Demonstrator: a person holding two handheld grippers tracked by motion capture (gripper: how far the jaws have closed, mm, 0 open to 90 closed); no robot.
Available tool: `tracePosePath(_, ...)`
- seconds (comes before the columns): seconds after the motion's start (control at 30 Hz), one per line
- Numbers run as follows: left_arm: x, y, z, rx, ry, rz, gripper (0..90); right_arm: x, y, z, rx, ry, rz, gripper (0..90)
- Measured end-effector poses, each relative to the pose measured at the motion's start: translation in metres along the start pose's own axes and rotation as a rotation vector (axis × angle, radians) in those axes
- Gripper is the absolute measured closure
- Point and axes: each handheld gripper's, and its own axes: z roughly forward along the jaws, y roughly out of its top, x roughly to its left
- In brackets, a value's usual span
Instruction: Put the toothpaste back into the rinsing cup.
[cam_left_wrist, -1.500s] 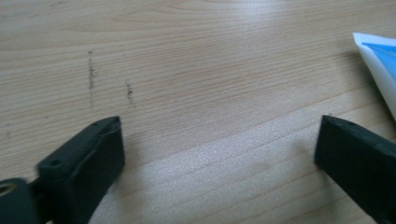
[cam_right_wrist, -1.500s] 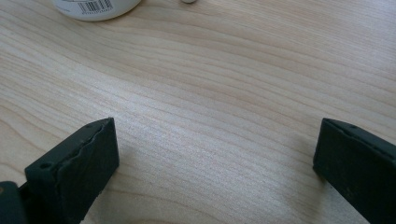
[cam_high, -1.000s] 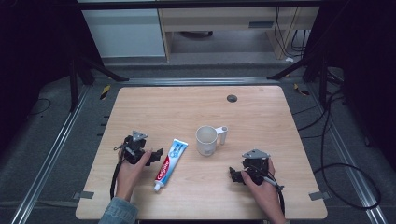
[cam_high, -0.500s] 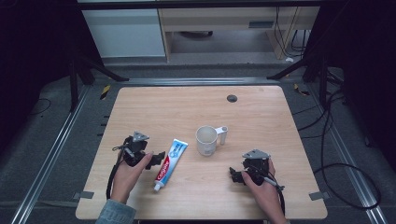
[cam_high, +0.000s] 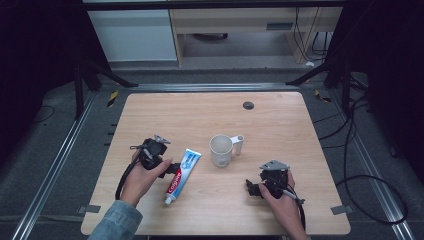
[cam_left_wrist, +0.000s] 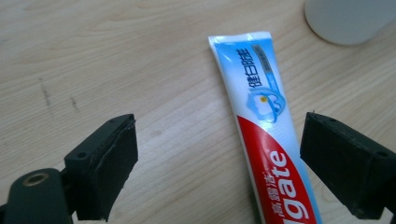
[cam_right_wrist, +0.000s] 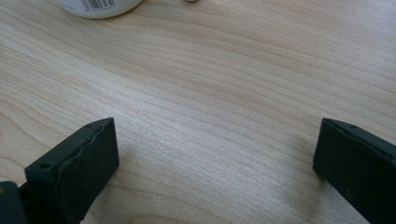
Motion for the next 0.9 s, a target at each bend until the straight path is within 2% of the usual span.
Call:
tracePosePath(0.2,-0.018,0.024,0.009,0.100,-0.004,0.088,10.6,0.000,0.000,0.000,0.001,0.000,0.001,0.4)
tracePosePath(0.27,-0.023,0.030,0.014,0.134,-0.006,0.121,13.1,0.000,0.000,0.000,0.001,0.000,0.002,0.4)
tracePosePath(0.33,-0.026,0.034,0.020,0.161,0.002,0.136,13.5,0.000,0.000,0.000,0.001,0.000,0.001,0.4)
tracePosePath(0.43,-0.028,0.037,0.032,0.193,-0.006,0.130,13.4,0.000,0.000,0.000,0.001,0.000,0.001,0.4)
tracePosePath(0.53,-0.029,0.038,0.043,0.219,-0.038,0.107,14.5,0.000,0.000,0.000,0.001,0.000,0.001,0.4)
tracePosePath(0.63,-0.030,0.043,0.054,0.242,-0.035,0.094,17.2,0.000,0.000,0.000,0.001,0.001,0.001,0.4)
tracePosePath(0.73,-0.031,0.048,0.065,0.281,-0.015,0.110,19.7,0.000,0.000,0.000,0.001,0.001,0.001,0.4)
tracePosePath(0.9,-0.029,0.050,0.073,0.312,-0.030,0.088,25.0,0.000,0.000,0.000,0.001,0.001,0.001,0.4)
